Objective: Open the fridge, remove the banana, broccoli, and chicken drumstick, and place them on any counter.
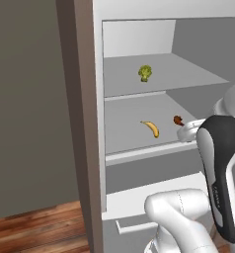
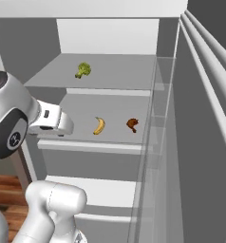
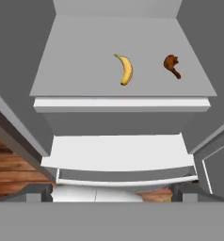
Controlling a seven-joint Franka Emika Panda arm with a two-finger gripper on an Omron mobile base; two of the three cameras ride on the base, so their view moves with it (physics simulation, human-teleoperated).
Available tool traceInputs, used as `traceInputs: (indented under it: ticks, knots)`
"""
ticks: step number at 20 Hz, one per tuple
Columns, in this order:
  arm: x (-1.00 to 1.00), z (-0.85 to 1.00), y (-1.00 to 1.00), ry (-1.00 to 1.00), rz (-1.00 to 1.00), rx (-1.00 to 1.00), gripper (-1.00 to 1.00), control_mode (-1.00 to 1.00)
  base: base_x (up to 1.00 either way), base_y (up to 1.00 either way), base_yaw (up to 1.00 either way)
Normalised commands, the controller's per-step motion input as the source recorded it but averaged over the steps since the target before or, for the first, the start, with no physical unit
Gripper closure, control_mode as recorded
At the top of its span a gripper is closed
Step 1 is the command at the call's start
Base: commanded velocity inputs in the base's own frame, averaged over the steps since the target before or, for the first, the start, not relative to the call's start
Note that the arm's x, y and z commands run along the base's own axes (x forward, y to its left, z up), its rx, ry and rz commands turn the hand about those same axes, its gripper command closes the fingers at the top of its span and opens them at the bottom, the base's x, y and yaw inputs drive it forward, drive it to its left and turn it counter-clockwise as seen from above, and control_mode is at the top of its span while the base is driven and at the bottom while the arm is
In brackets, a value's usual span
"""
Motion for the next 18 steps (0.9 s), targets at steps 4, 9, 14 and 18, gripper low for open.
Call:
traceInputs:
  ticks: [4,9,14,18]
  knots:
    - [0.00,0.00,0.00,-0.01,0.00,0.00,-1.00,-1.00,0.00,0.00,0.00]
    - [0.00,0.18,0.00,-0.18,-0.06,-0.11,-1.00,-1.00,0.00,0.00,0.00]
    - [0.15,0.42,0.00,-0.19,-0.09,-0.14,-1.00,-1.00,0.00,0.00,0.00]
    - [0.43,0.52,-0.13,-0.04,-0.01,-0.05,-1.00,-1.00,0.00,0.00,0.00]
